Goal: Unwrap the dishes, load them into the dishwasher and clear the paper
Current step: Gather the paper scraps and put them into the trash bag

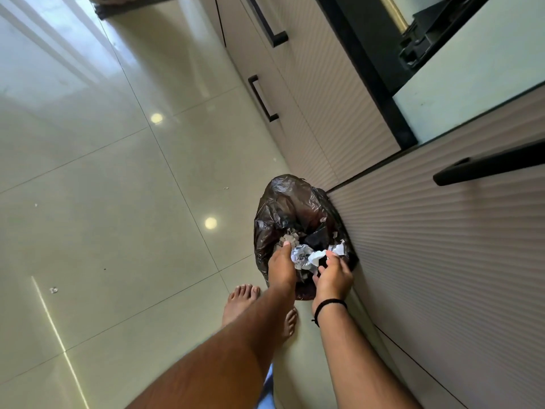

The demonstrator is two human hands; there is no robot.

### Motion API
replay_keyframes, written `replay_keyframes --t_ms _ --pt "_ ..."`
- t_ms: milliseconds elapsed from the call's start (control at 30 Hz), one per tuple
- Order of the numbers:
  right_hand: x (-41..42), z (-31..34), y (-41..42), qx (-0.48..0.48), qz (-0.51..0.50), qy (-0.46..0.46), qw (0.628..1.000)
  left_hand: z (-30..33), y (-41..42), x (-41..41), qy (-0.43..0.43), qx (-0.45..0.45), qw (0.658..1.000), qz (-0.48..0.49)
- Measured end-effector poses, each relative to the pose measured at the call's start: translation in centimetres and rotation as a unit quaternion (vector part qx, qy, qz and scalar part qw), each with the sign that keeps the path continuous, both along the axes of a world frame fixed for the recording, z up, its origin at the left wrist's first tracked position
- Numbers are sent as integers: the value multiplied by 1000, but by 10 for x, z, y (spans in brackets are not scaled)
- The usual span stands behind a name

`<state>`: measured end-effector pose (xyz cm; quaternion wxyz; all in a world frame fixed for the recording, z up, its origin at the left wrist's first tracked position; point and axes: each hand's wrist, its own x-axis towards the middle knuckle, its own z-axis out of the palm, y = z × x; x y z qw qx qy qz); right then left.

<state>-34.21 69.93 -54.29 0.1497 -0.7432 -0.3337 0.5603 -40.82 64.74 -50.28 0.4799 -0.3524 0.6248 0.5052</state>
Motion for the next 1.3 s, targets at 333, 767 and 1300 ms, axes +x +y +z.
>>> replay_keyframes --t_ms 333,767,1300 --pt "-24 152 6 -2 11 64 998 129 -1 -17 -28 91 994 59" --pt "-18 431 -6 87 -38 174 980 406 0 -23 62 196 979 -8" --pt "-20 548 73 359 174 28 916 493 75 -50 572 157 703 -392"
